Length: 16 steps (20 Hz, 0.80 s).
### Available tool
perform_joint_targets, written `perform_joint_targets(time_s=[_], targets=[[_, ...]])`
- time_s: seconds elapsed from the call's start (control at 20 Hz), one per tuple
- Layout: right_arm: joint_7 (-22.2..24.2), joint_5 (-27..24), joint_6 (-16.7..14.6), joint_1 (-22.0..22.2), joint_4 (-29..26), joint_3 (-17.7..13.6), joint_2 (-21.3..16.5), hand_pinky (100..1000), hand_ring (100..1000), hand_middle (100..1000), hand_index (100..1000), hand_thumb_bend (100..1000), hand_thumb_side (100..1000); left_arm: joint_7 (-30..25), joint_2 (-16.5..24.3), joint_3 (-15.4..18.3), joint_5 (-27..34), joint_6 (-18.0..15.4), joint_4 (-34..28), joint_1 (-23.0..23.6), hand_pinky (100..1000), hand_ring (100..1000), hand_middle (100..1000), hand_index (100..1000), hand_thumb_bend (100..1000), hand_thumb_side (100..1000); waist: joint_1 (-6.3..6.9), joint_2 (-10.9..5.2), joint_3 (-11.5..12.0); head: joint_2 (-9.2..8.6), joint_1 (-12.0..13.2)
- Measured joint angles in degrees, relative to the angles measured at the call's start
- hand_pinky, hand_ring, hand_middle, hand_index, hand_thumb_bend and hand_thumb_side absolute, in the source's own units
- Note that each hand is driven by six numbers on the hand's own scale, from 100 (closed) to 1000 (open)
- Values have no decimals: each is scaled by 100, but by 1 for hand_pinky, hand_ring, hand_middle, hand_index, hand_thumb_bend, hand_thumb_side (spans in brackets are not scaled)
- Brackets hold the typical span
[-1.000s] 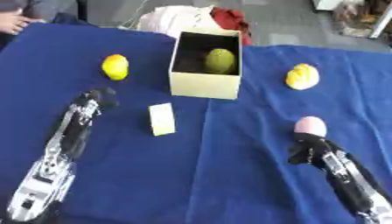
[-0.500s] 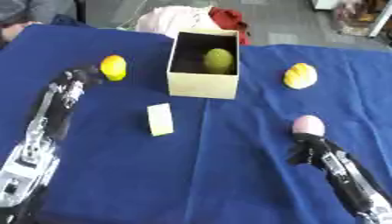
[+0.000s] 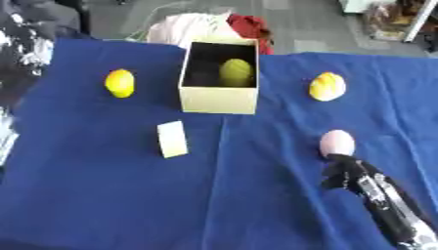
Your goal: Pick up objects on the table and place them in the box.
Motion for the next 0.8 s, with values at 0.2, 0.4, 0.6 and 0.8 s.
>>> perform_joint_targets(time_s=[0.2,0.4,0.6,0.8], targets=[[24,-2,-2,27,0,1,-21,657,600,627,836,100,837,-518,704,-225,-603,145,778,-586,857,783,783,843,100,393,55,-92,-157,-34,17],[48,-20,-24,46,-8,1,-22,658,601,628,836,100,776,-1121,1012,-552,-1181,87,1761,-1179,848,787,789,856,172,389,75,-155,-319,-43,69],[65,-63,-44,45,-52,-1,-22,658,601,628,836,100,762,-1612,1017,-840,-1920,-82,2821,-1739,848,807,809,883,278,389,75,-186,-476,-45,109],[69,-101,-54,44,-75,-3,-22,658,601,628,836,100,765,-2031,867,-960,-2871,-252,3843,-2240,841,811,815,894,383,372,75,-186,-633,-63,119]])
